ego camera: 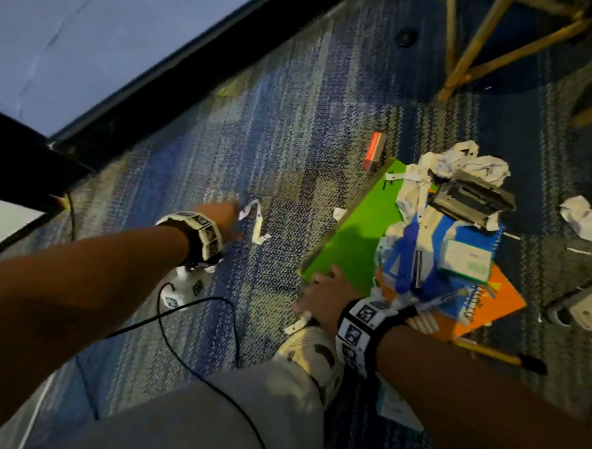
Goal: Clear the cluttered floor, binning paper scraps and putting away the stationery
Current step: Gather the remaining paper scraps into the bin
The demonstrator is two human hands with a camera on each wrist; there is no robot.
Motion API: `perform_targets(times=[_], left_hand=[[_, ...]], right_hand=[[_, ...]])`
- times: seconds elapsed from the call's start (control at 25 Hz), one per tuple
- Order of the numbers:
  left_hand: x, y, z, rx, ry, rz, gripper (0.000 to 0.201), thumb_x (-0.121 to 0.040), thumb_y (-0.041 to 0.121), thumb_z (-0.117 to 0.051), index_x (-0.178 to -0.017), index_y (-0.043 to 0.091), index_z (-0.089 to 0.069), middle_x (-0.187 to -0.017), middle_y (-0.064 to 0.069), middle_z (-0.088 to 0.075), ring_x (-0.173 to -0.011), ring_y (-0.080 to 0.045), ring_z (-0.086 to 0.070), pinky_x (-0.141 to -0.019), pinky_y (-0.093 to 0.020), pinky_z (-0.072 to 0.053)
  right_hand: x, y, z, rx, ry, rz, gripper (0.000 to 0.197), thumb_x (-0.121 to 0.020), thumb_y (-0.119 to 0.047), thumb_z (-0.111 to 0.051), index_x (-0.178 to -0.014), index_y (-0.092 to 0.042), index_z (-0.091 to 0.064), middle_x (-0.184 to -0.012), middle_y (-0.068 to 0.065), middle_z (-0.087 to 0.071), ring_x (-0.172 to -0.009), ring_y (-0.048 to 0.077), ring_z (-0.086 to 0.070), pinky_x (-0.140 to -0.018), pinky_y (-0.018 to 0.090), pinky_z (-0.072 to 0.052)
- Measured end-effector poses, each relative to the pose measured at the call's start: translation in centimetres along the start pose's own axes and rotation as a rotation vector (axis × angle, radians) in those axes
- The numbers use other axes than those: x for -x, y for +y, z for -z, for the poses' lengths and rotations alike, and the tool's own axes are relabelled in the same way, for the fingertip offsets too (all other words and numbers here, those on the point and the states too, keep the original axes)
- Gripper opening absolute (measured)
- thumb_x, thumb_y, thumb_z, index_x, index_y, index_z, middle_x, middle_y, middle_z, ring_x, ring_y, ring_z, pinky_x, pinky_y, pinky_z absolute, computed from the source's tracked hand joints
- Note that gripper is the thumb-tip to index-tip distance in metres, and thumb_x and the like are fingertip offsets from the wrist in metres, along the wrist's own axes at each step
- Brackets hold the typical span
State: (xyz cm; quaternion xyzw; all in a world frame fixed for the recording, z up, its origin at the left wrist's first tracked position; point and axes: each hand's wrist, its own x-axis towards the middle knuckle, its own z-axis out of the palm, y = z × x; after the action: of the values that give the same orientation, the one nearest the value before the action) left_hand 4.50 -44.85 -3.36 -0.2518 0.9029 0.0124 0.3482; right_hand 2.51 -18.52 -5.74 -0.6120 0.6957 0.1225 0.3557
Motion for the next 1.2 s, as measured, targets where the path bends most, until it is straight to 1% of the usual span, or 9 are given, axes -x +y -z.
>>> perform_targets(times=[0.12,0.24,0.32,0.44,0.6,0.76,0.84,1.0,1.2], left_hand=[[1.5,-5.3,-3.1,0.031,-0.138,0.103,0.09,-0.059,0.056,-0.08,-0.131,0.022,-0.038,-0.117,-0.012,-0.062,-0.101,-0.031,-0.061,-0.086,-0.035,-0.051],[2.7,-5.8,-5.7,-0.008,-0.276,0.106,0.101,-0.06,0.06,-0.078,-0.14,0.022,-0.029,-0.119,-0.01,-0.061,-0.102,-0.03,-0.061,-0.084,-0.035,-0.051],[2.7,-4.7,-6.5,-0.04,-0.289,0.069,0.065,-0.069,0.053,-0.072,-0.123,0.032,-0.044,-0.111,-0.009,-0.065,-0.092,-0.028,-0.063,-0.08,-0.034,-0.053],[1.5,-2.6,-5.5,0.011,-0.18,-0.004,0.019,-0.084,0.034,-0.053,-0.099,0.023,-0.057,-0.102,-0.009,-0.068,-0.086,-0.028,-0.064,-0.081,-0.038,-0.055],[-0.8,0.8,-2.7,0.212,0.027,-0.02,0.026,-0.095,0.033,-0.048,-0.117,0.019,-0.049,-0.101,-0.014,-0.066,-0.088,-0.033,-0.062,-0.075,-0.037,-0.049],[-2.1,2.8,-0.7,0.261,0.116,-0.105,0.053,-0.087,0.042,-0.065,-0.125,0.018,-0.038,-0.086,-0.005,-0.069,-0.086,-0.03,-0.063,-0.072,-0.035,-0.047],[-2.8,3.5,-0.4,0.25,0.094,-0.144,0.071,-0.078,0.042,-0.074,-0.133,0.021,-0.035,-0.094,-0.008,-0.067,-0.094,-0.033,-0.062,-0.082,-0.039,-0.048],[-4.0,3.8,-1.8,0.192,0.082,-0.179,0.093,-0.068,0.036,-0.083,-0.144,0.033,-0.03,-0.128,-0.017,-0.041,-0.113,-0.042,-0.05,-0.096,-0.047,-0.044],[-5.0,3.4,-3.0,0.078,0.115,-0.417,0.044,-0.071,0.03,-0.081,-0.107,0.013,-0.063,-0.117,-0.014,-0.053,-0.106,-0.036,-0.055,-0.091,-0.041,-0.043]], right_hand=[[-0.6,0.2,-0.3,-0.003,-0.004,-0.075,0.027,-0.099,-0.035,-0.042,-0.118,-0.031,-0.061,-0.139,-0.001,-0.048,-0.139,0.034,-0.025,-0.108,0.057,-0.017],[-0.7,0.8,-0.2,-0.111,0.078,-0.109,0.025,-0.097,-0.035,-0.045,-0.098,-0.026,-0.068,-0.117,0.0,-0.064,-0.127,0.029,-0.041,-0.105,0.048,-0.025],[-0.3,1.4,0.4,-0.43,0.231,-0.13,0.02,-0.096,-0.032,-0.049,-0.09,-0.021,-0.065,-0.097,0.003,-0.066,-0.106,0.026,-0.053,-0.089,0.035,-0.037],[0.1,3.9,1.5,-0.8,0.525,-0.292,0.024,-0.098,-0.029,-0.049,-0.095,-0.011,-0.063,-0.087,0.012,-0.064,-0.084,0.032,-0.058,-0.064,0.032,-0.038],[-0.6,8.2,1.8,-0.611,0.649,-0.377,0.021,-0.095,-0.024,-0.054,-0.101,-0.012,-0.071,-0.123,0.008,-0.059,-0.117,0.031,-0.049,-0.097,0.035,-0.037],[-1.7,9.0,2.3,-0.383,0.588,-0.395,0.025,-0.096,-0.036,-0.049,-0.11,-0.032,-0.07,-0.159,0.002,-0.019,-0.145,0.028,-0.016,-0.115,0.043,-0.021],[-2.3,8.8,2.7,-0.33,0.517,-0.491,0.027,-0.097,-0.042,-0.044,-0.11,-0.038,-0.067,-0.159,0.004,-0.018,-0.146,0.03,-0.011,-0.114,0.049,-0.014],[-3.5,8.6,3.5,-0.205,0.436,-0.625,0.029,-0.097,-0.03,-0.04,-0.109,-0.029,-0.066,-0.125,0.001,-0.053,-0.126,0.026,-0.035,-0.099,0.052,-0.024],[-2.0,9.6,3.7,-0.396,0.71,-0.488,0.031,-0.091,-0.014,-0.05,-0.108,-0.032,-0.067,-0.116,-0.005,-0.061,-0.115,0.021,-0.05,-0.088,0.039,-0.022]])
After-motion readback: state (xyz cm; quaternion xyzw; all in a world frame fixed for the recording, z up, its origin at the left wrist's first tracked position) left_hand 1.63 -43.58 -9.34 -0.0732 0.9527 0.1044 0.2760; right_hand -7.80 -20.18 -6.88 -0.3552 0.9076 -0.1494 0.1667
